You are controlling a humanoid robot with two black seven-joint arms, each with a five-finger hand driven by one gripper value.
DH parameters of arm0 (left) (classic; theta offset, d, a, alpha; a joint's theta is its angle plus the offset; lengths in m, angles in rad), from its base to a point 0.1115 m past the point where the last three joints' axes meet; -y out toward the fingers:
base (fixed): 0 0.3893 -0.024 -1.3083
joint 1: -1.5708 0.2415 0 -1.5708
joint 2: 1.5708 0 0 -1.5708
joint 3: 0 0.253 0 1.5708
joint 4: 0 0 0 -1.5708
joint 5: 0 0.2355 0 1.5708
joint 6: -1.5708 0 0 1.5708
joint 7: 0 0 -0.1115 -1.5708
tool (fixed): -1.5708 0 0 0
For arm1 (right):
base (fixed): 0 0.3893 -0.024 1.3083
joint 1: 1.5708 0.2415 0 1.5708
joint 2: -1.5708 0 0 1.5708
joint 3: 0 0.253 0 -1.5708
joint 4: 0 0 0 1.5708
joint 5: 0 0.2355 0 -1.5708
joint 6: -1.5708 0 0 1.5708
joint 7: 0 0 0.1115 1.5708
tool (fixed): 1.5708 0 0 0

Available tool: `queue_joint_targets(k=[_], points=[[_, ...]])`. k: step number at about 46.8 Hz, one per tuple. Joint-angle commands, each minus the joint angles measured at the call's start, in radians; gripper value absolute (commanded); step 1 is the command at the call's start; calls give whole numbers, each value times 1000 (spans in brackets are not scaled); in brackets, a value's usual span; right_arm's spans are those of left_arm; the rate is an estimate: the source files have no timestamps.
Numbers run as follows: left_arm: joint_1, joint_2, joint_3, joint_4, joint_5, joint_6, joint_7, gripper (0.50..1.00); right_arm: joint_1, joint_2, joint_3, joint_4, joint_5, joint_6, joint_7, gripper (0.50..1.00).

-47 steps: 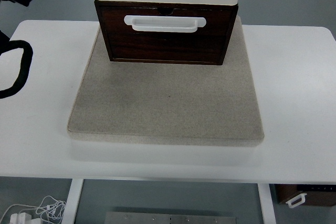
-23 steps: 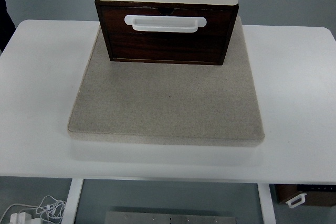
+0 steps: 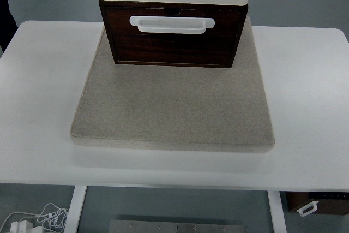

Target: Close the drawer under the combination cabinet

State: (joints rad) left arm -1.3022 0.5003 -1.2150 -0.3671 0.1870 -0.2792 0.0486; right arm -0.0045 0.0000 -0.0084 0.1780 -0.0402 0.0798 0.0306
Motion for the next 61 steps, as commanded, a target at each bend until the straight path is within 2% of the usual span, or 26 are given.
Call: queue_joint_targets(k=[1, 12, 19, 29, 38, 45, 52, 61], points=[[32, -8, -1, 1, -1, 12, 7, 999, 0, 0, -1, 0, 0, 0, 0, 952], [90, -78, 8, 60, -123, 69, 20, 999, 0, 0, 1, 0, 0, 8, 3, 952], [141, -147, 9, 68, -126, 72, 14, 999, -2, 0, 1, 0, 0, 9, 6, 952], [216, -227, 8, 65, -142, 40, -12, 999, -2, 0, 4, 0, 2, 8, 9, 952], [268, -272, 9, 68, -190, -43, -39, 999, -3, 0, 7, 1, 3, 8, 9, 952], [279, -276, 5, 71, -196, -103, -69, 999, -5, 0, 7, 1, 3, 8, 9, 952], [287, -296, 8, 71, -265, -109, -79, 999, -6, 0, 7, 0, 3, 8, 9, 952], [287, -299, 8, 74, -273, -106, -81, 999, -8, 0, 7, 1, 3, 8, 9, 952]])
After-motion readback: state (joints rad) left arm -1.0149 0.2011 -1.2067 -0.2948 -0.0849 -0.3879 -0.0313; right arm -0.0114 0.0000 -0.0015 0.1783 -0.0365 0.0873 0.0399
